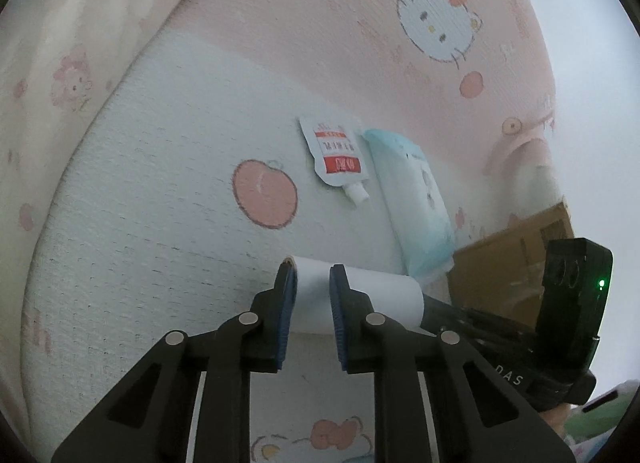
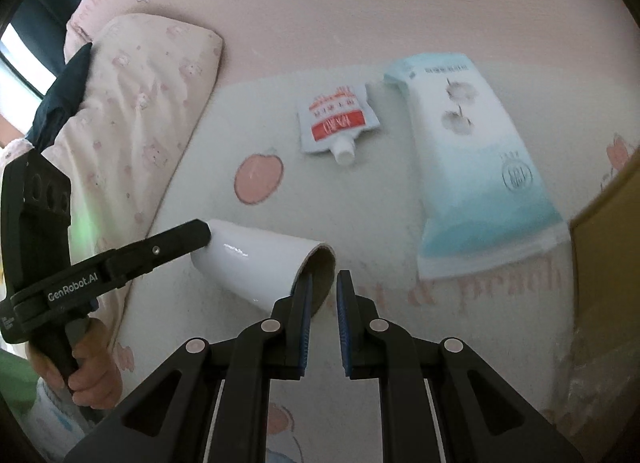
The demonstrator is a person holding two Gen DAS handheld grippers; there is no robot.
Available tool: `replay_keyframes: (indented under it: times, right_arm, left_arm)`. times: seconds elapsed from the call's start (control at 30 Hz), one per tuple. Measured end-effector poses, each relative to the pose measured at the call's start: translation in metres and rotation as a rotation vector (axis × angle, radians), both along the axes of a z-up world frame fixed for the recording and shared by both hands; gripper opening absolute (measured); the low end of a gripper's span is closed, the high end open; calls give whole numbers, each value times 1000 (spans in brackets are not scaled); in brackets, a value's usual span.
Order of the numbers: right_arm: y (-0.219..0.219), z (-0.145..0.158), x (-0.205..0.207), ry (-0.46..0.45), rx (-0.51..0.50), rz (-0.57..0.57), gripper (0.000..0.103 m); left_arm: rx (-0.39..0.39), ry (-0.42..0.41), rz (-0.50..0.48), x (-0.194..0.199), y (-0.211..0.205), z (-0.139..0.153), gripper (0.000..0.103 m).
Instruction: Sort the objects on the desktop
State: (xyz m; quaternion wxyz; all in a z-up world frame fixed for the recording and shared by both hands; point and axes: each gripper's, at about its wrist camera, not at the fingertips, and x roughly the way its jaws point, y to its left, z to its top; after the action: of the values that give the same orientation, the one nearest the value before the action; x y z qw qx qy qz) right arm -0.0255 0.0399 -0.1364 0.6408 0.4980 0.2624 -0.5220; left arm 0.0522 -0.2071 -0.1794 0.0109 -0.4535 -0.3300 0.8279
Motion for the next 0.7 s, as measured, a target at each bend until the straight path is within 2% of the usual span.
replay_keyframes:
  times: [0.17,0.27,0.4,0.5,0.6,0.7]
  right_arm:
    - [7,-3,3,43,0,41,9]
    - [9,-8,5,77,20,69,9]
    - [17,-3,-1,94,4,74,9]
    - [21,5,-11,96,-9,47,9]
    - [24,13,-19,95,-33,29,9]
    - [27,24,-23,81,-55,28,9]
  left_arm:
    - [-79,4,-27,-4,13,4,20]
    - [-104,-25,-38,-7,19,1,20]
    - [-128,-10,-41,-6,21,12,24]
    - [-135,14,-14,0,18,25,31]
    - [-116,17,27,11,13,34,32]
    - [-134,21,62,28,14,38,32]
